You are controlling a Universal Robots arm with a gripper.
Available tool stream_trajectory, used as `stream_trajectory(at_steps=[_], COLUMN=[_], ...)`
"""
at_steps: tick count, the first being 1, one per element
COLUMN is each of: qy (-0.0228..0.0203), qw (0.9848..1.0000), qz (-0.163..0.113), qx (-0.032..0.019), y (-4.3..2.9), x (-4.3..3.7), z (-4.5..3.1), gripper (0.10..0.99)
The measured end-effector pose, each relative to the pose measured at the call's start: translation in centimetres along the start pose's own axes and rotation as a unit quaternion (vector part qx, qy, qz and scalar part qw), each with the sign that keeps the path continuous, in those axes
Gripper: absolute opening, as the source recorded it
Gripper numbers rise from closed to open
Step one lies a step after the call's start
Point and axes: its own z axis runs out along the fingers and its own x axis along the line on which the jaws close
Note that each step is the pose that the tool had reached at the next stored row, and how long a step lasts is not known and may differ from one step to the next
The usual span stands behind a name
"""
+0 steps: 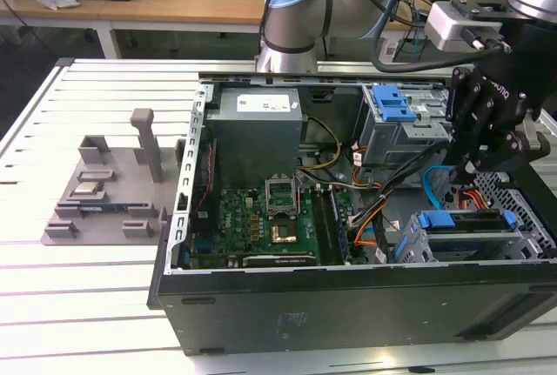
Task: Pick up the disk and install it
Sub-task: 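Insert the second disk wire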
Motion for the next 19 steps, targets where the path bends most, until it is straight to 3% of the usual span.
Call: stream_trajectory(at_steps=[1,2,4,9,12,15,19], qy=[-0.0001,0.0000,0.0000,0.0003,0.0041,0.0074,0.0105], qw=[1.0000,1.0000,1.0000,1.0000,1.0000,1.0000,0.9999], qz=[0.000,0.000,0.000,0.000,0.000,0.000,0.000], qx=[0.0000,0.0000,0.0000,0.0000,0.0002,0.0003,0.0004], y=[0.00,0.00,0.00,-0.01,-0.10,-0.82,-1.25], x=[0.00,0.00,0.01,0.22,1.30,1.87,2.22], z=[0.00,0.00,0.01,0.01,0.32,0.91,1.51], gripper=[0.282,0.282,0.165,0.165,0.165,0.165,0.165])
